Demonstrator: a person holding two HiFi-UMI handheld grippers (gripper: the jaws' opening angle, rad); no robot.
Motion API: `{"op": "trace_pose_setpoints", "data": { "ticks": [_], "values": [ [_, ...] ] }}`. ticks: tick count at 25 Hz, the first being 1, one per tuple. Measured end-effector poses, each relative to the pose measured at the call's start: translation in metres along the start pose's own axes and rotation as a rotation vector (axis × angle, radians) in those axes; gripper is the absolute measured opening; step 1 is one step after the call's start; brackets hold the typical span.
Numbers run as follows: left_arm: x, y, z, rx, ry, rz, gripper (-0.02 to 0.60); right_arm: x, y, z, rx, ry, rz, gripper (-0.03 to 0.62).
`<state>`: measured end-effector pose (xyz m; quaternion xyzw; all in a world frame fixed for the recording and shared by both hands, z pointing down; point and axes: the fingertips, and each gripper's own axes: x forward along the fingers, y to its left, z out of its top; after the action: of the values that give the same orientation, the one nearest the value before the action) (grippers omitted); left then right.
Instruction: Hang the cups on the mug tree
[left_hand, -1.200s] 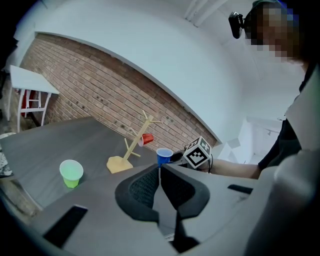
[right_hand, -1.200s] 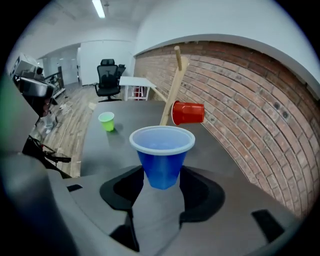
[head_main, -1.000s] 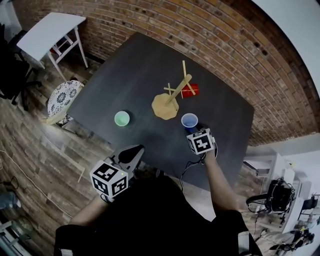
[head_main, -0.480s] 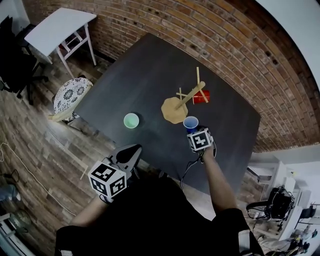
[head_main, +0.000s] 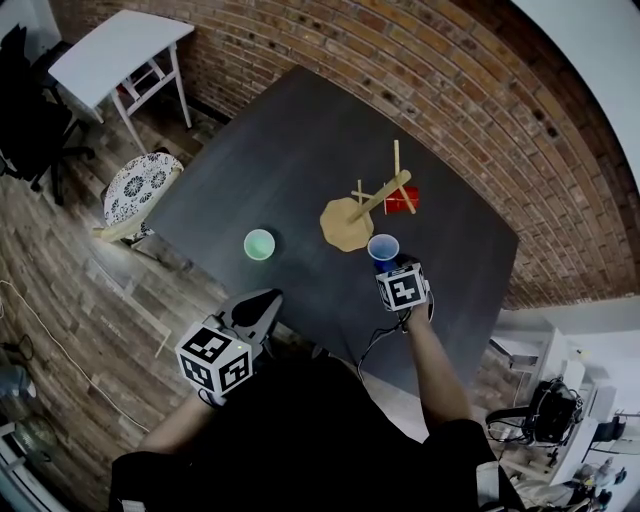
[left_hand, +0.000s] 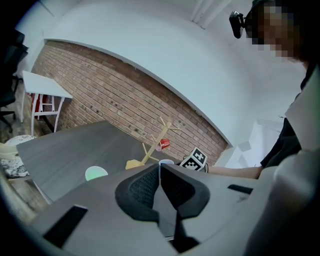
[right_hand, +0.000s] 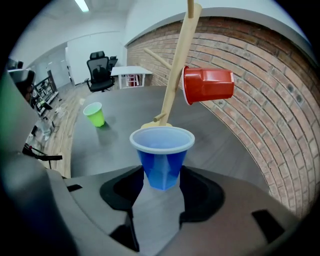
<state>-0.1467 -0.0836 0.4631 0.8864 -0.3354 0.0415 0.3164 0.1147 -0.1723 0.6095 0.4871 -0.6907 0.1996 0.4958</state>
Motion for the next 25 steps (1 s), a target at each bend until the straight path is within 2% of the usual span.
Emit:
{"op": "trace_pose_setpoints", "data": {
  "ticks": [4, 8, 13, 19, 25],
  "values": [
    [0.003, 0.0, 0.001, -0.002, -0.001, -0.001, 0.021, -0.019, -0.002, 0.008, 0.047, -0.054, 0.015, 0.25],
    [0.007, -0.004, 0.001, 0.005, 0.0, -0.011, 0.021, -0.027, -0.002, 0.013, 0.045, -0.068, 0.023, 0.25],
    [0.008, -0.007, 0.001, 0.011, 0.002, -0.02, 0.021, -0.012, 0.004, 0.003, -0.035, 0.045, 0.031, 0.25],
    [0.003, -0.005, -0.001, 0.002, -0.01, -0.009, 0.021, 0.005, 0.009, -0.001, -0.043, 0.115, 0.049, 0.25],
    [-0.006, 0.002, -0.003, -0.012, -0.018, 0.019, 0.021, 0.003, 0.014, 0.031, -0.03, -0.006, 0.035, 0.25]
  ]
}}
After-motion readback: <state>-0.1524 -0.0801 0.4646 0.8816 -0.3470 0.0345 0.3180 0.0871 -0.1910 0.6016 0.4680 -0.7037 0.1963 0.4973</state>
